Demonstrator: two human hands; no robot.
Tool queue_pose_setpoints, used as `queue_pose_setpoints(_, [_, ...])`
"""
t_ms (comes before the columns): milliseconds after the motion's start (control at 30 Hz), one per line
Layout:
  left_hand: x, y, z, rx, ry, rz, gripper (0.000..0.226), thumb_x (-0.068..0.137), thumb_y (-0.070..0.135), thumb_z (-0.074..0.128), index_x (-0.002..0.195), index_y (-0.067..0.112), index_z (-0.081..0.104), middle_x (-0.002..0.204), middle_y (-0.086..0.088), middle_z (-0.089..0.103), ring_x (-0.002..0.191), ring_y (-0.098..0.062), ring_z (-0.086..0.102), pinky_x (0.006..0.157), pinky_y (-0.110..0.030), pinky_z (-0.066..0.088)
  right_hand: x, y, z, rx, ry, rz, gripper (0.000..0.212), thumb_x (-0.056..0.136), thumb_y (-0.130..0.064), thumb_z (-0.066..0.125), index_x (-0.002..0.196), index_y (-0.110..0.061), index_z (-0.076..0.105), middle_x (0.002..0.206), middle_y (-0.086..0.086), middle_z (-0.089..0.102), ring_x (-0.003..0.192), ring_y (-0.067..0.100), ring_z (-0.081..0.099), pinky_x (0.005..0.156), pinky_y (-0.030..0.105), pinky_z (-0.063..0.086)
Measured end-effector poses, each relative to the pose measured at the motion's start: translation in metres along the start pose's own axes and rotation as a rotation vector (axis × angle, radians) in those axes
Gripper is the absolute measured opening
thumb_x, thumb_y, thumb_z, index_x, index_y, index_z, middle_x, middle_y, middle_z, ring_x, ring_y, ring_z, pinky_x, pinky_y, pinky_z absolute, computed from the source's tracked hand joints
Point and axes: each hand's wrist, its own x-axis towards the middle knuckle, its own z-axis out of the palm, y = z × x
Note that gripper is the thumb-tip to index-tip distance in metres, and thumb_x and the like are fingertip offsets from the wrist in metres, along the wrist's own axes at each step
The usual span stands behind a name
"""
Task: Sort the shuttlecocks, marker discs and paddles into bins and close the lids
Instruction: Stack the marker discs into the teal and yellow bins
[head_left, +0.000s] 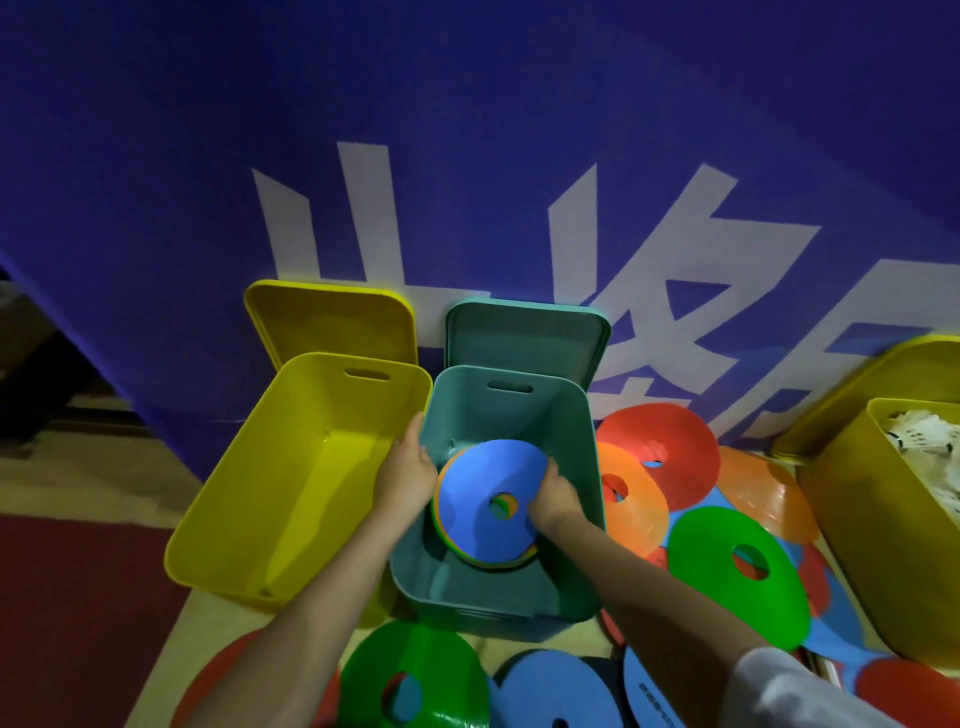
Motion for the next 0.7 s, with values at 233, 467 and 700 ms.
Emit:
queue_pose_setpoints(233, [0.002,0.0,0.001,-0.037,0.005,-0.041,0.042,0.096,0.009,0.041,0.138,0.015,0.04,0.126,-0.011,0.058,0.107,-0.032,0.058,0.087,-0.044,0.05,-0.002,0.001,-0.003,-0.132,-0.077,-0.048,0.054,0.098,-0.016,0.038,0.145,0.002,0.021,0.144,0.021,0.033,0.13,0.034,0.036,0.105,0.03,0.028])
queue_pose_setpoints(467, [-0.009,0.013,-0.005,0.15,0.124,-0.005,0.038,0.092,0.01,0.049,0.129,0.007,0.051,0.123,-0.019,0.056,0.112,-0.037,0.05,0.093,-0.043,0.041,-0.026,0.016,-0.075,0.327,0.213,-0.495,0.045,0.092,-0.008,0.051,0.137,-0.009,0.048,0.122,0.012,0.055,0.105,0.022,0.057,0.095,0.031,0.044])
queue_pose_setpoints(700, [-0.06,0.102,0.033,0.012,0.117,0.309,0.037,0.089,0.006,0.055,0.125,0.013,0.057,0.122,-0.012,0.054,0.116,-0.03,0.047,0.101,-0.038,0.035,-0.029,0.131,-0.149,0.551,0.481,-0.269,0.035,0.09,-0.005,0.051,0.124,-0.01,0.057,0.114,0.007,0.062,0.101,0.02,0.059,0.087,0.031,0.047])
